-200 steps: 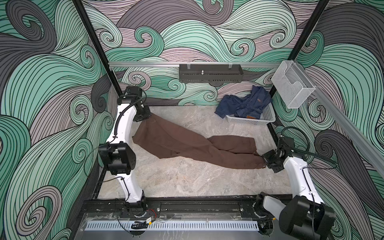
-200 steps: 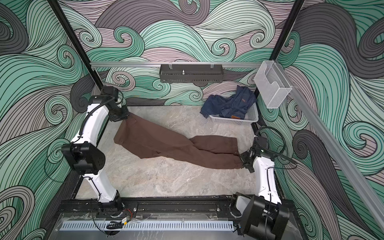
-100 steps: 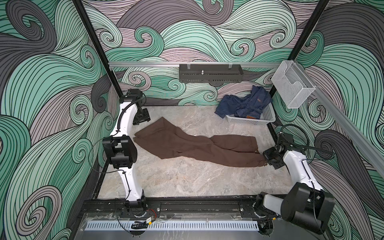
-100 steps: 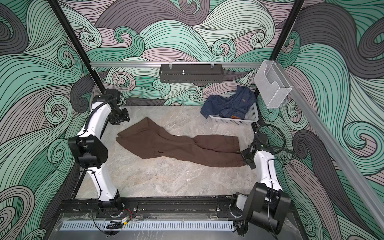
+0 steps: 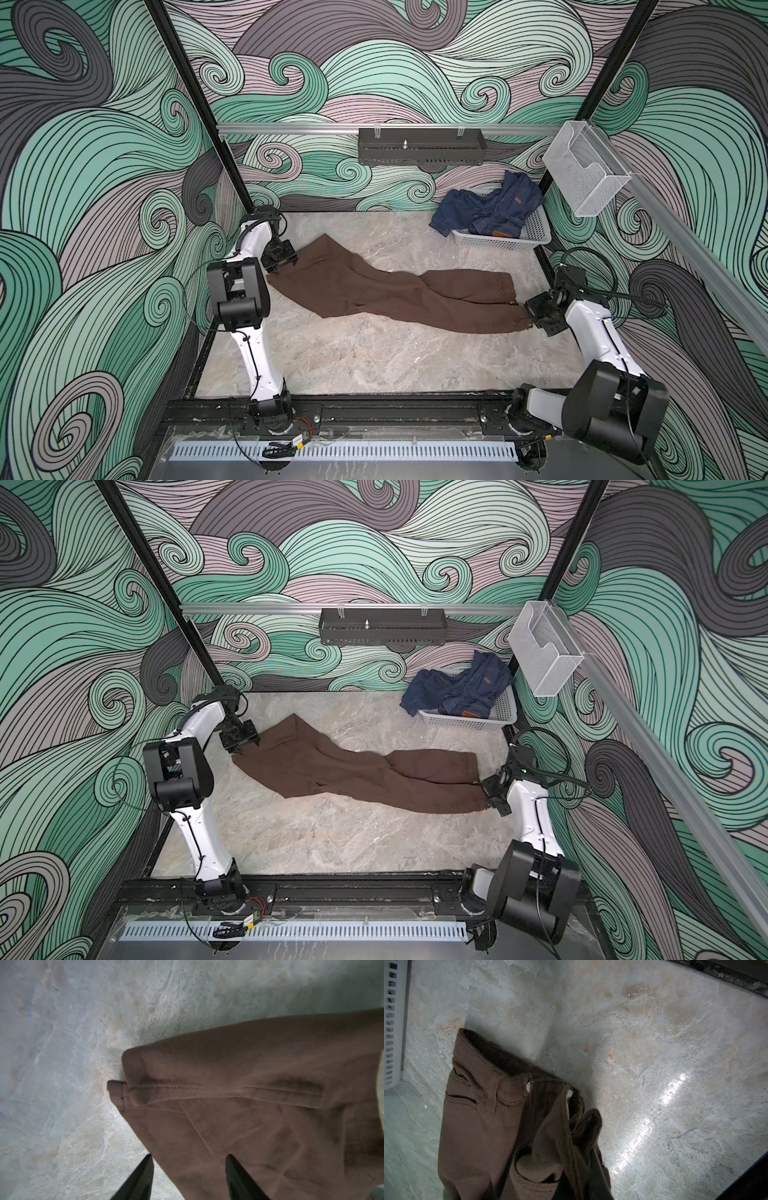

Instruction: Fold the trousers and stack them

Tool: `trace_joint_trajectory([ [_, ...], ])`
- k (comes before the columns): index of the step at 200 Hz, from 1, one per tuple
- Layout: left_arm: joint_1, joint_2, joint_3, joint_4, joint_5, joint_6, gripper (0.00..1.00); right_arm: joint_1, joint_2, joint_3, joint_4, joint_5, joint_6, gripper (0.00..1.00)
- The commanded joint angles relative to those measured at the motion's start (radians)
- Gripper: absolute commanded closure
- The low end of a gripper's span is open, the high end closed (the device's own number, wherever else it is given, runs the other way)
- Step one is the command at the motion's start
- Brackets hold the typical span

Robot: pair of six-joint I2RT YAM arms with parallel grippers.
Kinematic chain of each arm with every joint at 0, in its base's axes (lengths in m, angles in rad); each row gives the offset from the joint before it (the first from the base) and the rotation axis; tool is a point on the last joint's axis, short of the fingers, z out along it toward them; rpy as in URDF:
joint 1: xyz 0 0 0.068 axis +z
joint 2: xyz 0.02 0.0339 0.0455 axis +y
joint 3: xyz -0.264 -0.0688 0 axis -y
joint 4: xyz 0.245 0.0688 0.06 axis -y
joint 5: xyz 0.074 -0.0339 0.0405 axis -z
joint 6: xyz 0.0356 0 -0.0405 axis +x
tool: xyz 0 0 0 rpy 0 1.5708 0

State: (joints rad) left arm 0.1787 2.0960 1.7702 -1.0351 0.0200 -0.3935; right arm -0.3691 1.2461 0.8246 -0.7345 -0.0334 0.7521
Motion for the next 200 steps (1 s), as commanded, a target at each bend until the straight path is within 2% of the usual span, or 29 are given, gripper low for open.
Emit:
trace_joint_trajectory([
  [1,0.02,0.048,0.079,-0.005,0.02,-0.027,0.41,-0.003,0.02,-0.011,0.027,-0.016,0.003,0.93],
  [33,0.031,0.144,0.178,-0.066,-0.02,-0.01,0.4,-0.002,0.043,-0.006,0.038,-0.022,0.006,0.93],
  [89,0.049,0.175,0.181,-0.099,-0.122,0.017,0.38,-0.002,0.081,0.004,0.041,-0.026,0.003,0.93],
  [140,0.074,0.2,0.169,-0.083,-0.092,0.005,0.39,0.002,0.098,0.008,0.044,-0.028,0.004,0.93],
  [156,0.081,0.205,0.165,-0.061,-0.046,-0.013,0.47,0.004,0.102,0.007,0.047,-0.028,0.006,0.93],
  [168,0.083,0.208,0.169,-0.041,-0.004,-0.03,0.58,0.005,0.105,0.007,0.047,-0.027,0.006,0.93],
  [177,0.083,0.208,0.171,-0.028,0.031,-0.042,0.67,0.004,0.107,0.008,0.046,-0.027,0.006,0.93],
  [191,0.086,0.186,0.162,-0.001,0.094,-0.06,0.89,0.005,0.106,0.012,0.044,-0.025,0.004,0.93],
  [200,0.091,0.159,0.145,0.024,0.135,-0.075,0.99,0.004,0.102,0.014,0.04,-0.023,0.004,0.93],
])
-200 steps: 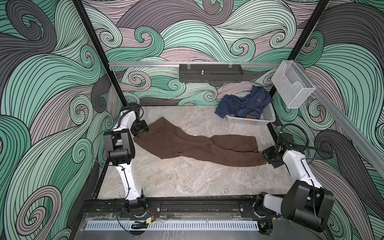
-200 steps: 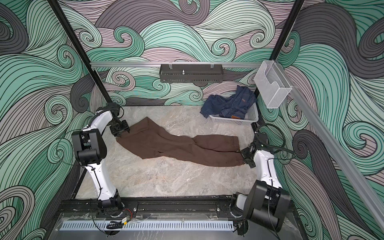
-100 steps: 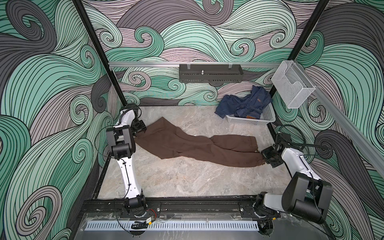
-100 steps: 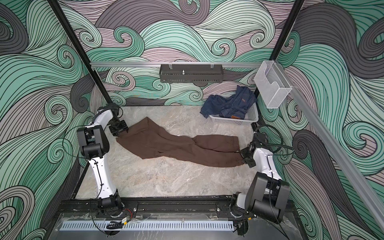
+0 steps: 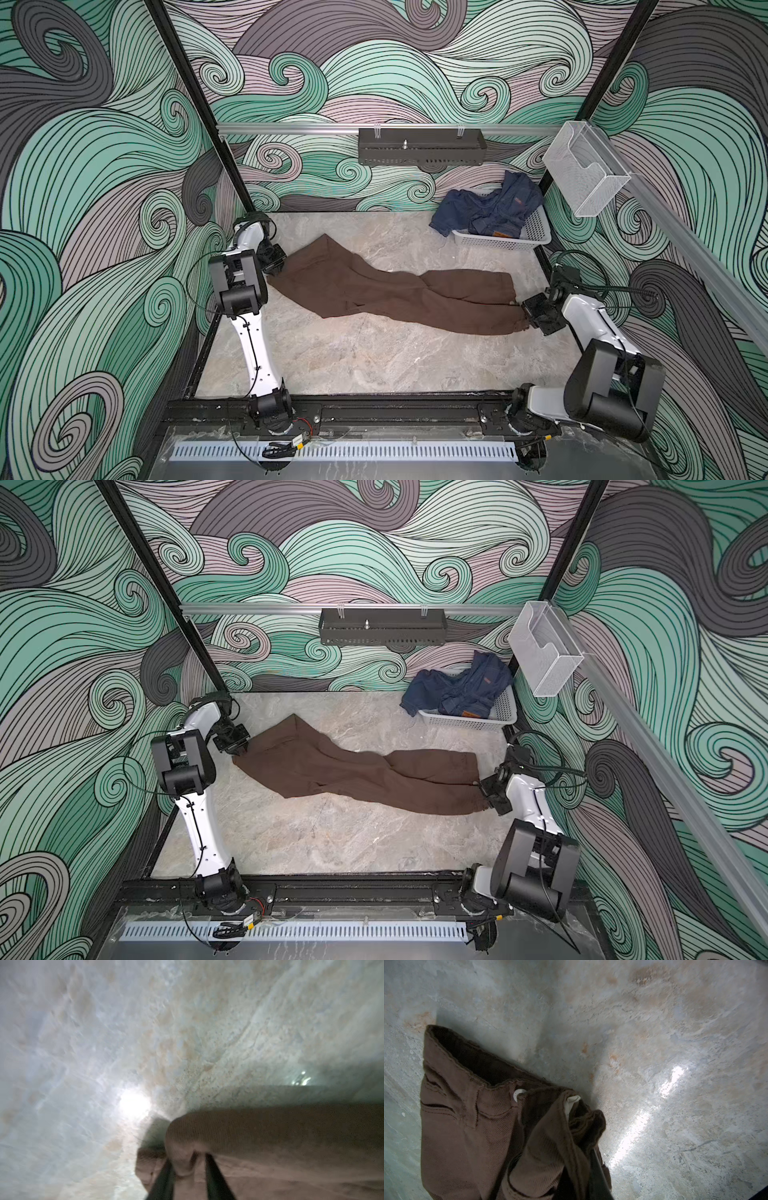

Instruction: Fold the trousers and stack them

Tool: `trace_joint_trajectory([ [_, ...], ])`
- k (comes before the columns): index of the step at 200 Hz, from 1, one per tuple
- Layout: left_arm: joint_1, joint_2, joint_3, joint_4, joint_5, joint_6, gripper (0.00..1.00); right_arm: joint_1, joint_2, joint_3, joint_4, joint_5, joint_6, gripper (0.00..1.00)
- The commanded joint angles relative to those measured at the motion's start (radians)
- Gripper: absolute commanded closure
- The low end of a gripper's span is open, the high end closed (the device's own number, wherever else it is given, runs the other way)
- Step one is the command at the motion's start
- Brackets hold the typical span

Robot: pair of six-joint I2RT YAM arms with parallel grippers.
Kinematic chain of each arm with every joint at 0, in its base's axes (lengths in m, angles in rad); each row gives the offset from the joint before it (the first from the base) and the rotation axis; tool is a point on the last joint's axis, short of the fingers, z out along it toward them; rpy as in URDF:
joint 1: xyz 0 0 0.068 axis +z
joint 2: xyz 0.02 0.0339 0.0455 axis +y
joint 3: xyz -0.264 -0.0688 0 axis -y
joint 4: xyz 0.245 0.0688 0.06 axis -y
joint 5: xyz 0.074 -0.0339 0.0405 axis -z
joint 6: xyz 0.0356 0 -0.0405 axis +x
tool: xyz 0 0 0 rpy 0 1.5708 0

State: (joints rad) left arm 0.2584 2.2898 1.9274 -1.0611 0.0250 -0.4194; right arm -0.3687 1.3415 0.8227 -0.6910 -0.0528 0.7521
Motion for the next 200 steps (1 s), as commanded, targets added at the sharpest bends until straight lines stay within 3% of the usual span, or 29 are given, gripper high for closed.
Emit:
trace_joint_trajectory([
  [1,0.012,-0.04,-0.014,0.053,0.135,-0.051,1.0,0.004,0.006,0.017,-0.004,-0.004,0.004,0.93],
  [45,0.096,-0.257,-0.1,0.174,0.388,-0.213,1.0,0.002,-0.006,0.05,-0.023,0.012,0.01,0.93],
  [85,0.24,-0.498,-0.243,0.413,0.579,-0.464,1.0,-0.011,-0.021,0.092,-0.038,-0.004,0.037,0.93],
  [103,0.304,-0.589,-0.31,0.481,0.599,-0.573,1.0,-0.019,-0.037,0.108,-0.046,-0.01,0.056,0.93],
  [145,0.425,-0.743,-0.462,0.52,0.601,-0.699,1.0,-0.054,-0.07,0.131,-0.071,-0.025,0.075,0.93],
  [200,0.531,-0.91,-0.55,0.479,0.672,-0.713,1.0,-0.089,-0.177,0.102,-0.116,-0.081,0.102,0.93],
])
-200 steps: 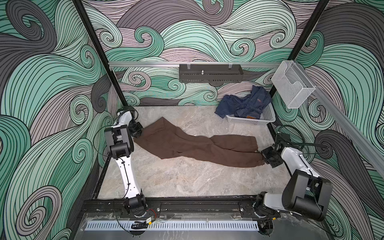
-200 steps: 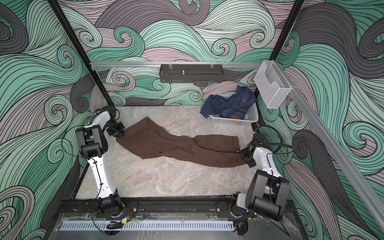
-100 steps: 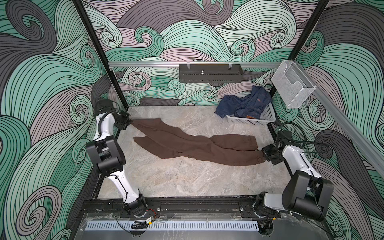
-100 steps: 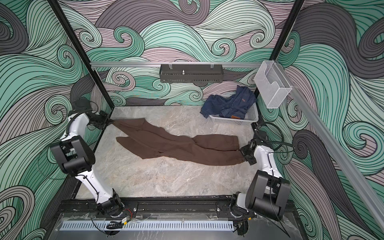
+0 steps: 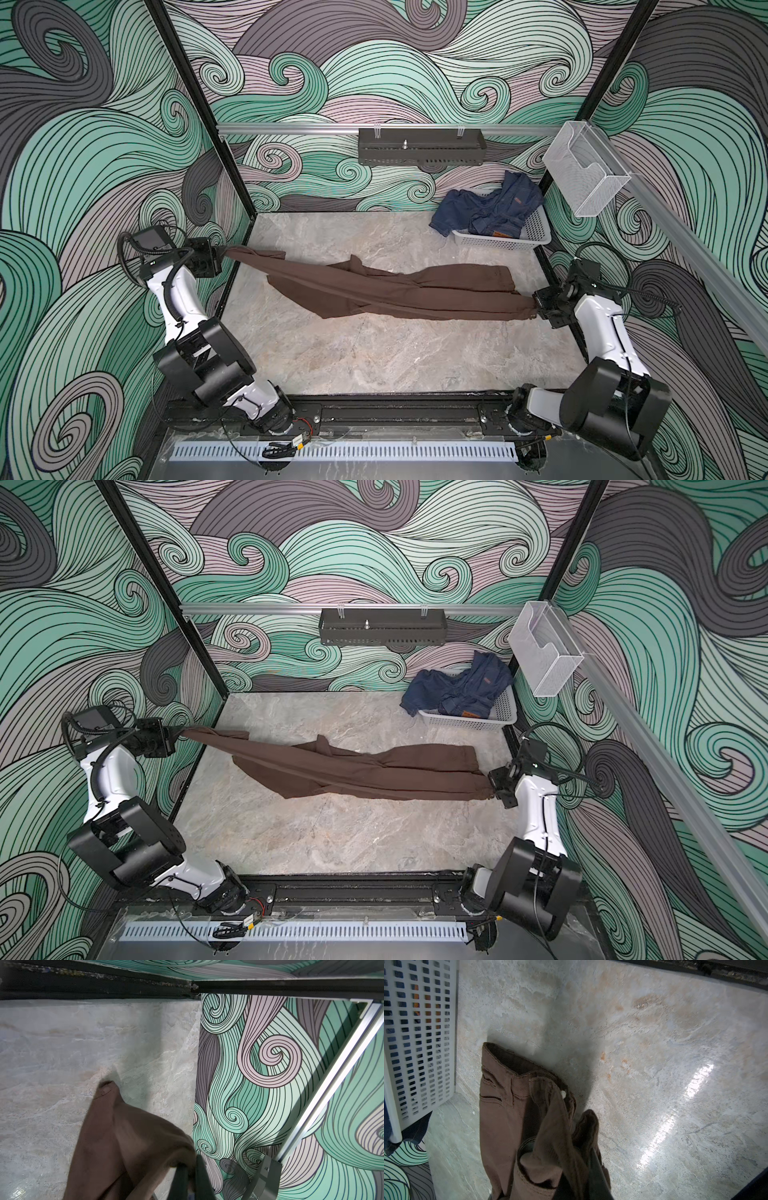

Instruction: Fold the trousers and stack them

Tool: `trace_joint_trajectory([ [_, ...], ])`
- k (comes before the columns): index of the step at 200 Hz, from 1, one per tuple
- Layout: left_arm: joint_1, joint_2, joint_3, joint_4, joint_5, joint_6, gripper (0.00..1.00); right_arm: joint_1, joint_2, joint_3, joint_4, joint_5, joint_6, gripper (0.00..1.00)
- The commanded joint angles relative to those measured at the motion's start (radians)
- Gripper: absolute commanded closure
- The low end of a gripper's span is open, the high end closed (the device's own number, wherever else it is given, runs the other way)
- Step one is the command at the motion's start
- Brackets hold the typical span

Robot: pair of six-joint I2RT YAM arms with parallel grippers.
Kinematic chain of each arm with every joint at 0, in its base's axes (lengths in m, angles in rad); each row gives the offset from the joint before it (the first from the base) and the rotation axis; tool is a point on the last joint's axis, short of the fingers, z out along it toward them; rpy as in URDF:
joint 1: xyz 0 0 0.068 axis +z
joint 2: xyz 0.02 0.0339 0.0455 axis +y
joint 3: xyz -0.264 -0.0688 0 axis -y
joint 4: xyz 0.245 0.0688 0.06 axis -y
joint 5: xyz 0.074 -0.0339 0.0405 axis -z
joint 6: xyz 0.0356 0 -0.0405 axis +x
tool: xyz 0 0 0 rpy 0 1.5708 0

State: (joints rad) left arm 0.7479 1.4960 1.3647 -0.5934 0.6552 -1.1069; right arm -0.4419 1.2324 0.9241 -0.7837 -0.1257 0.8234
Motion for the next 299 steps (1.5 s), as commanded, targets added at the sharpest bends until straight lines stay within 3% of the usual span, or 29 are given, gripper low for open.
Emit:
trace_joint_trajectory([
  [1,0.042,-0.12,0.012,0.01,0.042,-0.025,1.0,-0.016,-0.07,-0.001,-0.026,-0.01,0.032,0.93],
  [47,0.073,-0.285,-0.093,-0.071,0.018,0.024,1.0,-0.023,-0.151,-0.067,-0.054,-0.11,0.08,0.86],
  [86,0.08,-0.413,-0.275,-0.049,-0.104,0.045,1.0,-0.041,-0.092,-0.113,-0.058,-0.097,0.039,0.78],
  [128,0.109,-0.388,-0.269,-0.058,-0.188,0.082,1.0,-0.036,0.009,-0.033,-0.046,-0.036,0.044,0.84],
  [155,0.126,-0.315,-0.238,-0.052,-0.161,0.089,1.0,-0.009,0.097,0.044,-0.061,-0.008,0.044,0.83],
  [171,0.141,-0.284,-0.23,-0.059,-0.127,0.109,1.0,0.015,0.114,0.042,-0.065,0.014,0.036,0.75],
  [202,0.16,-0.276,-0.261,-0.064,-0.109,0.135,1.0,0.052,0.087,-0.042,-0.067,0.058,0.014,0.41],
  [222,0.164,-0.286,-0.294,-0.055,-0.105,0.146,1.0,0.065,0.049,-0.09,-0.091,0.072,0.0,0.3],
  [245,0.168,-0.287,-0.327,-0.048,-0.095,0.157,1.0,0.066,-0.021,-0.124,-0.142,0.08,-0.005,0.25],
  [299,0.176,-0.279,-0.363,-0.019,-0.073,0.164,1.0,0.066,-0.163,-0.227,-0.188,0.066,0.04,0.28],
])
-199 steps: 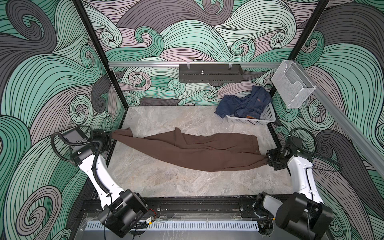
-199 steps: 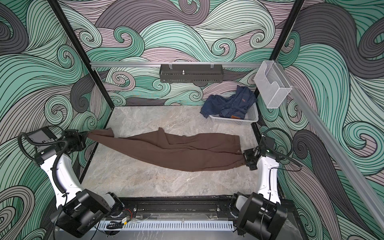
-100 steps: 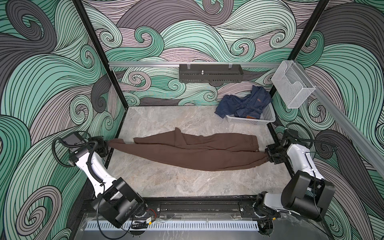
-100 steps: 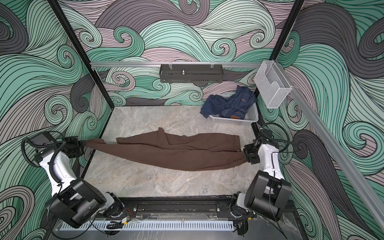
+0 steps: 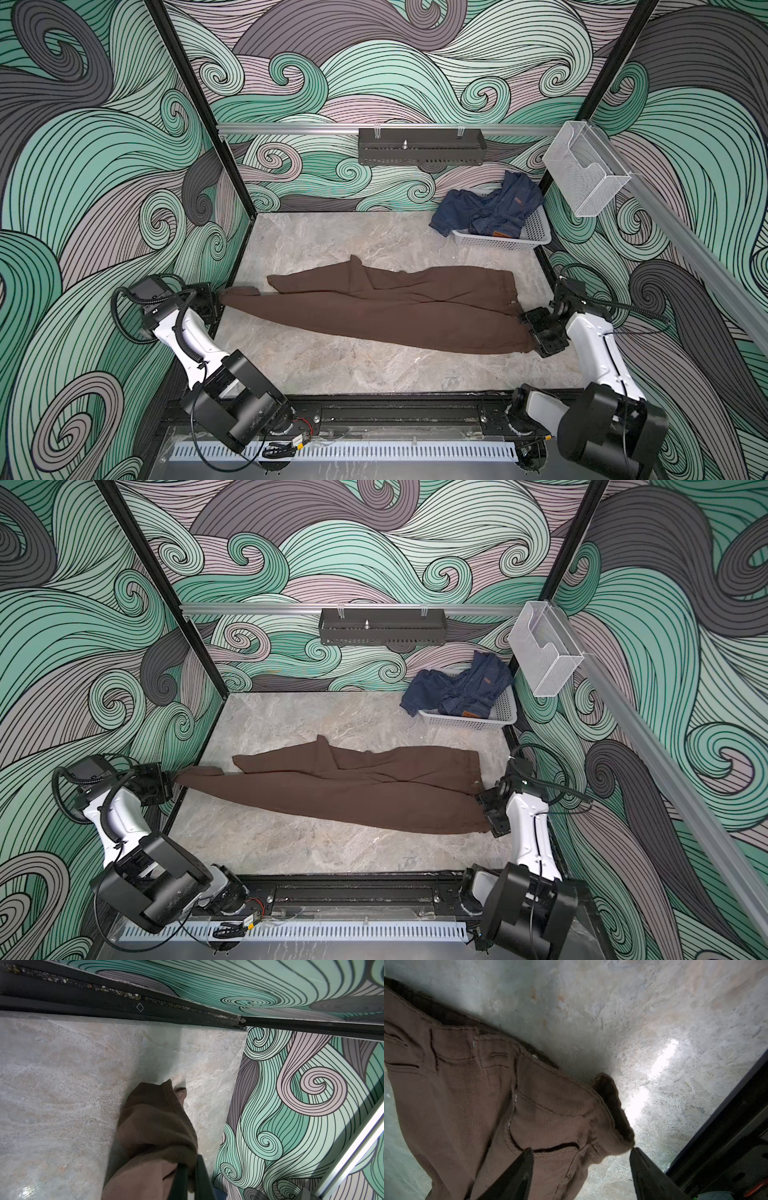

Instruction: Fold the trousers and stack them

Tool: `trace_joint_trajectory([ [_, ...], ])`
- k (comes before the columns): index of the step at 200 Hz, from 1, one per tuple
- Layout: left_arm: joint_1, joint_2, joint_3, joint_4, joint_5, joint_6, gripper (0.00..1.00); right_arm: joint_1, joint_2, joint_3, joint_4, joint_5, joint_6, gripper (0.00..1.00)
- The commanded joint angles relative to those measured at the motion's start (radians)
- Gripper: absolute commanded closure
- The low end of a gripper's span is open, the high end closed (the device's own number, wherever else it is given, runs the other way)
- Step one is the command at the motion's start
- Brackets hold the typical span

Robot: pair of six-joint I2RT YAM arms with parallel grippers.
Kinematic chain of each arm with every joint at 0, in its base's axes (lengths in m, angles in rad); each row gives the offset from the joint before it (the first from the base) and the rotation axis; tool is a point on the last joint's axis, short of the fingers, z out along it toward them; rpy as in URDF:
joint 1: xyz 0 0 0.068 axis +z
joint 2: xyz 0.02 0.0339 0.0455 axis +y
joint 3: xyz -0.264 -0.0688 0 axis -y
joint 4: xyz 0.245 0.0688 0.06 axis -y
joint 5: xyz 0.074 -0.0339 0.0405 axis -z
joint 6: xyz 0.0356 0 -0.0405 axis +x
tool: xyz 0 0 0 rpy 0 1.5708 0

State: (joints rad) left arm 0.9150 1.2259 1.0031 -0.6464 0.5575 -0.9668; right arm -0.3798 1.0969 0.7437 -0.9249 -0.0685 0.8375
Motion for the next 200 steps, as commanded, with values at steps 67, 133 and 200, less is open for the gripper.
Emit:
trace_joint_trajectory([
  [67,0.012,0.018,0.002,0.036,0.034,0.037,1.0,0.007,0.007,-0.137,-0.001,-0.065,0.052,0.38],
  [133,0.013,0.022,-0.001,0.04,0.036,0.035,1.0,0.007,0.087,-0.161,0.151,-0.053,0.158,0.46],
  [200,0.016,0.017,0.004,0.033,0.05,0.013,1.0,0.003,-0.034,-0.084,0.154,-0.131,0.212,1.0],
])
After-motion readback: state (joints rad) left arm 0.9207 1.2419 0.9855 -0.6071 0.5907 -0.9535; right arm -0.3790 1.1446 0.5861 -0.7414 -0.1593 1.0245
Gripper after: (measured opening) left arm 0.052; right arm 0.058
